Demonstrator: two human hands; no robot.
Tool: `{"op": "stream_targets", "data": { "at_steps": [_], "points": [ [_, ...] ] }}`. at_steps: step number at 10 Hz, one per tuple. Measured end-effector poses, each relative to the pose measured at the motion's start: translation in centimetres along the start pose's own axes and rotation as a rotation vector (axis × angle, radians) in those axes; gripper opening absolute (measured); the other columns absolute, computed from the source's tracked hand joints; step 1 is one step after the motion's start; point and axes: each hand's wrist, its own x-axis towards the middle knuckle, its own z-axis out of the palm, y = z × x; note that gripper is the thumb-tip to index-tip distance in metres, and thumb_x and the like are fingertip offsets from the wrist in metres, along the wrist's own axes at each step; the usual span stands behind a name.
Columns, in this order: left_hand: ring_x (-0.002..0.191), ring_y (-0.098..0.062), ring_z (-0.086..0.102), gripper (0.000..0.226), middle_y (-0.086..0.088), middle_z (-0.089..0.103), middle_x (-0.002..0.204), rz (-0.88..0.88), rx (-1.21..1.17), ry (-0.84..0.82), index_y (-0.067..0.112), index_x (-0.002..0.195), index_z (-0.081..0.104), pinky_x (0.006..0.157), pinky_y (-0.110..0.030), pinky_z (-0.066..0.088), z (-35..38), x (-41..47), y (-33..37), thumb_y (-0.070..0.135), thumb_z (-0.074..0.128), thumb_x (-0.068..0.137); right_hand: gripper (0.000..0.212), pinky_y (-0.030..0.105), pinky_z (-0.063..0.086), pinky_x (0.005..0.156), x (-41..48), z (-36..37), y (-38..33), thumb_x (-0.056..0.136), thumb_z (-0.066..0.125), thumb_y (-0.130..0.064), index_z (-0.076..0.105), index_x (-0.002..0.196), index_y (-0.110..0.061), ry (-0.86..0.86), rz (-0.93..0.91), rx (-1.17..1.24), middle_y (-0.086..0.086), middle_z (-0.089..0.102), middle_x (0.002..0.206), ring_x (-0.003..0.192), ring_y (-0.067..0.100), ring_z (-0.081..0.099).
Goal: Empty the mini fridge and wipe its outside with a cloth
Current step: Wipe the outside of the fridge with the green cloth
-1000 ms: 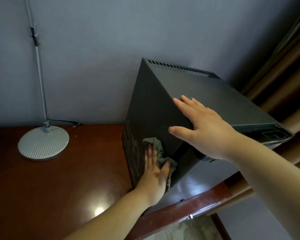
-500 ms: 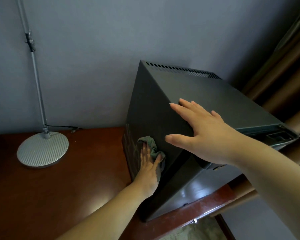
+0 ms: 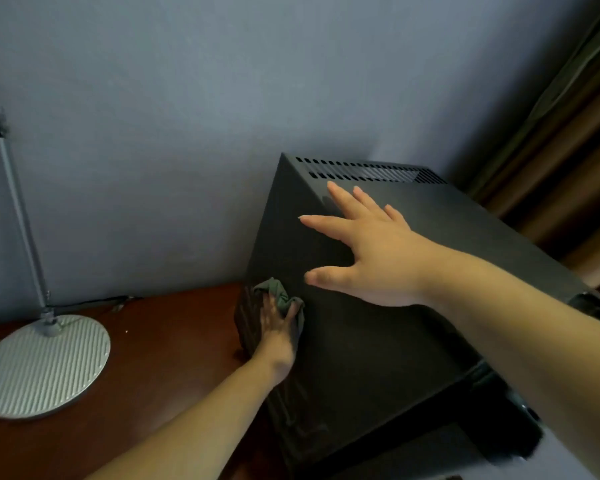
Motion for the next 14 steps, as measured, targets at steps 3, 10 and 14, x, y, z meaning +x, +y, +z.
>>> {"op": "stream_targets", "data": {
  "at_steps": [3, 10, 14],
  "points": [
    [0.154, -0.04, 0.001, 0.059, -0.021, 0.002, 0.166, -0.049, 0.106, 0.066, 0.006, 0.158, 0.018, 0.125, -0.048, 0.004, -3.8, 4.6, -1.9, 0.0, 0.04, 0.103, 0.077, 0.05, -0.001, 0.125, 2.2, 0.1, -0.3, 0.082, 0.05, -0.079, 0.015, 0.149, -0.063, -0.047, 0.037, -0.045, -0.022, -0.025, 0.162, 0.151, 0.01, -0.024],
    [0.155, -0.025, -0.005, 0.066, 0.003, -0.003, 0.169, -0.267, -0.073, 0.038, 0.024, 0.161, 0.015, 0.122, -0.059, -0.003, 0.1, -0.4, -3.4, 0.049, 0.026, 0.101, 0.072, 0.051, 0.006, 0.125, 1.9, 0.4, -0.6, 0.084, 0.054, -0.074, 0.031, 0.149, -0.054, -0.004, 0.042, -0.048, -0.015, -0.013, 0.167, 0.154, 0.013, -0.013],
    [0.154, -0.014, -0.002, 0.11, 0.015, -0.008, 0.166, -0.29, -0.457, -0.047, 0.038, 0.158, -0.004, 0.125, -0.052, 0.004, 6.2, -8.8, -3.3, 0.082, 0.055, 0.076, 0.071, 0.041, 0.006, 0.125, -6.3, 1.8, -0.5, 0.088, 0.053, -0.071, 0.029, 0.152, -0.051, -0.016, 0.032, -0.109, -0.014, -0.018, 0.166, 0.154, 0.012, -0.013]
  ]
}}
